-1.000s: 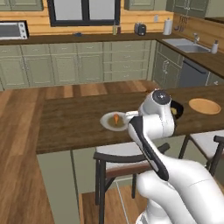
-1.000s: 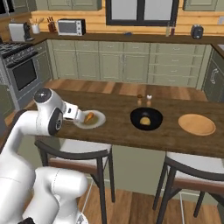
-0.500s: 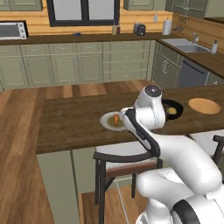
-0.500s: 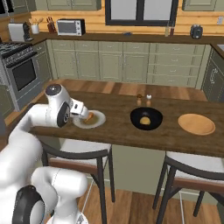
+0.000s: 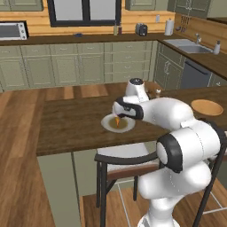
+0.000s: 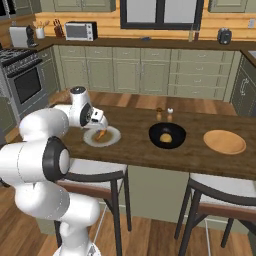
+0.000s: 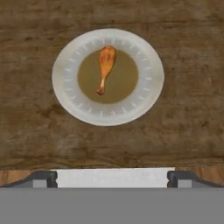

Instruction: Pick the chicken drumstick and potato from their plates and place them in the bowl. Then put the bowl in the fridge.

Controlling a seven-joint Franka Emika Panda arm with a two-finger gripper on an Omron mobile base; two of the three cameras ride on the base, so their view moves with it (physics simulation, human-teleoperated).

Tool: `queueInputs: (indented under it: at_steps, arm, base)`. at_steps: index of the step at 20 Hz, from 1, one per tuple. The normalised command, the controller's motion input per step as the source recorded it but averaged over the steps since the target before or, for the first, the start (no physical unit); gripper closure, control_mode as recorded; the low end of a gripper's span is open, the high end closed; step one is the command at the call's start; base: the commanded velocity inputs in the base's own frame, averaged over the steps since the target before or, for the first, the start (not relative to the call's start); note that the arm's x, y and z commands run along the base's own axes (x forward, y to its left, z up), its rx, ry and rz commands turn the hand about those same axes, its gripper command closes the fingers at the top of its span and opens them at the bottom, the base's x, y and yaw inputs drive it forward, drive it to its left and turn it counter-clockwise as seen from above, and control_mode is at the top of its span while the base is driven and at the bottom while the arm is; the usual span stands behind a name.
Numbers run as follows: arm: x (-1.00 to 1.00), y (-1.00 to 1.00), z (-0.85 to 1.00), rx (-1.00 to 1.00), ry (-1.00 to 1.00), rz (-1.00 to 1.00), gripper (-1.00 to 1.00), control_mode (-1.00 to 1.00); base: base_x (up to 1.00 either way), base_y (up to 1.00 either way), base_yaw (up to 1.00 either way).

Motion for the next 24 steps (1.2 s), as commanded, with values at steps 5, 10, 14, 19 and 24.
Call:
queueInputs:
  at_steps: [5, 10, 14, 19, 24]
  arm:
    - [0.63, 0.00, -0.59, 0.00, 0.04, 0.00, -1.00, -1.00]
    - [0.57, 0.00, -0.56, 0.00, 0.00, 0.00, -1.00, -1.00]
    - [0.64, 0.04, -0.50, 0.00, 0.00, 0.00, -1.00, -1.00]
    - [0.54, 0.05, -0.36, 0.00, 0.00, 0.00, -1.00, -1.00]
    - [0.53, 0.08, -0.32, 0.00, 0.00, 0.00, -1.00, -1.00]
  base:
    - [0.00, 0.00, 0.00]
    - [0.00, 0.00, 0.00]
    - [0.00, 0.00, 0.00]
    - [0.00, 0.00, 0.00]
    - [0.00, 0.00, 0.00]
